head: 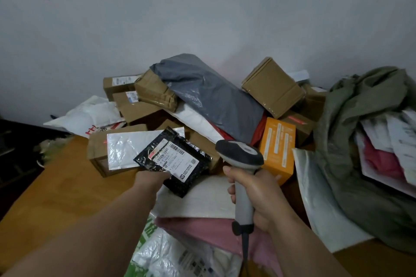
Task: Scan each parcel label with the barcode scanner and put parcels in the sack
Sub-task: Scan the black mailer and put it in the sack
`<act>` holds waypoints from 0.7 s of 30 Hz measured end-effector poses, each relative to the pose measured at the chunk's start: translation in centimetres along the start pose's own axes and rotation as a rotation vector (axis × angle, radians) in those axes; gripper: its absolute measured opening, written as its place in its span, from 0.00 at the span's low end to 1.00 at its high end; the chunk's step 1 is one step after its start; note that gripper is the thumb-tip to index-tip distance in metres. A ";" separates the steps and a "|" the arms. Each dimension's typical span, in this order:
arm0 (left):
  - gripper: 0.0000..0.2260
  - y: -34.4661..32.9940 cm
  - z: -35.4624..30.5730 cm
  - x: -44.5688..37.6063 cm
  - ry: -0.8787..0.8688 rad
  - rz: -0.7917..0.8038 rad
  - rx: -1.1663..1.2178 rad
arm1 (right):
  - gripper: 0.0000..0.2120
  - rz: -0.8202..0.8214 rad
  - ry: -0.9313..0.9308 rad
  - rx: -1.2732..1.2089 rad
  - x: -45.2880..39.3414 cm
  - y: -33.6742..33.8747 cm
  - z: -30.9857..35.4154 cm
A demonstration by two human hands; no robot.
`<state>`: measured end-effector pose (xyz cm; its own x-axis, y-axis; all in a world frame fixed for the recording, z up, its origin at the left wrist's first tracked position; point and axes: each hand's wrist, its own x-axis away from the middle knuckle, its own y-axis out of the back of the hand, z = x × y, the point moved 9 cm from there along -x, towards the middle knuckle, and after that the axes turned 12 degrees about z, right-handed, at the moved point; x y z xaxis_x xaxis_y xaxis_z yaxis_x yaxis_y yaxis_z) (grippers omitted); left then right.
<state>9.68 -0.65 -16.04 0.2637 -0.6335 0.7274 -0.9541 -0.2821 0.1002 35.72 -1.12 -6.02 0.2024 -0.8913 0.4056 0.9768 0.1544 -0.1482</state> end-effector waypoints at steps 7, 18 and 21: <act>0.07 0.6 0.1 -3.0 0.012 0.054 0.223 | 0.07 -0.079 -0.053 0.004 -1.1 -1.9 -2.3; 0.07 4.6 -7.7 0.8 -0.266 0.296 0.100 | 0.04 -0.100 0.051 0.001 0.7 -7.9 -0.2; 0.07 5.5 -9.3 2.2 -0.327 0.312 0.073 | 0.04 -0.051 0.093 -0.011 1.4 -10.2 0.8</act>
<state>3.75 3.11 -7.54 0.0077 -0.8871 0.4616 -0.9857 -0.0846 -0.1460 26.09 -3.63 -3.22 0.1447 -0.9335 0.3280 0.9847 0.1035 -0.1399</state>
